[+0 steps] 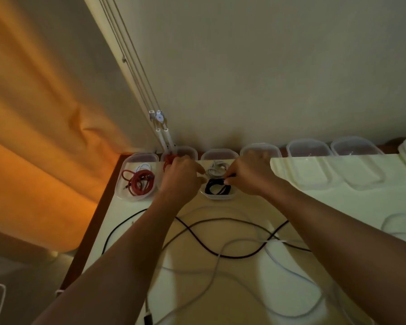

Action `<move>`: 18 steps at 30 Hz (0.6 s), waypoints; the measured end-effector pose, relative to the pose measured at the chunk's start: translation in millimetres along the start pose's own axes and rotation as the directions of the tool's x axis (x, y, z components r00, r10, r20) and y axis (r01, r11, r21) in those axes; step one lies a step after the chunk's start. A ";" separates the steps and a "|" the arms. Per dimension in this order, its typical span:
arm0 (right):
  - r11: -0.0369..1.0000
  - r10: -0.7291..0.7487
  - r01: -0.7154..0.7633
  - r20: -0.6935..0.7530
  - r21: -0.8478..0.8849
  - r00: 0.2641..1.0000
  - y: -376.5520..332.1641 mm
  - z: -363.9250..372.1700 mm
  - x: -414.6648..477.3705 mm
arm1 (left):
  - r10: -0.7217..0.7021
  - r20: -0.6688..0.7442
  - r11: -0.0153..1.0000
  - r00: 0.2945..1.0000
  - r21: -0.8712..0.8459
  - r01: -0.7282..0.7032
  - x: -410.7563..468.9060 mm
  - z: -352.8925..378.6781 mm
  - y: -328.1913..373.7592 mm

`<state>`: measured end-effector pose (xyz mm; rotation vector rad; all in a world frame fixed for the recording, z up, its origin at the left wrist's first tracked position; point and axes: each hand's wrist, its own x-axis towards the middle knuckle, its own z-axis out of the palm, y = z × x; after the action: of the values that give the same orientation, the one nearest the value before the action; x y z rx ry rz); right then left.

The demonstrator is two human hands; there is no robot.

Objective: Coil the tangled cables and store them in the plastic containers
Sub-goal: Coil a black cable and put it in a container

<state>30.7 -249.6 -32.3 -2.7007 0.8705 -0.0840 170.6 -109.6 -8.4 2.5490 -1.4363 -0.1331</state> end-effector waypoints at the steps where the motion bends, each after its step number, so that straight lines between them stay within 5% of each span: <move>1: 0.999 -0.005 0.005 0.007 -0.052 1.000 0.9 2.9 0.1 | 0.010 0.004 1.000 1.000 0.007 -0.010 1.2 1.5 -0.5; 10: 0.993 0.000 -0.002 -0.013 -0.121 1.000 -0.9 6.0 -5.8 | -0.055 0.096 0.998 0.994 -0.009 0.056 10.1 13.4 7.7; 18: 0.994 0.051 -0.019 -0.292 0.111 0.955 -14.3 -16.5 -57.9 | -0.046 -0.137 0.951 0.989 -0.309 0.001 -53.9 1.4 1.2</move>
<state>-10.8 -209.5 -10.1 -2.6095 0.9650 -0.5230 141.4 -64.4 -10.8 2.2726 -1.2246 -0.1614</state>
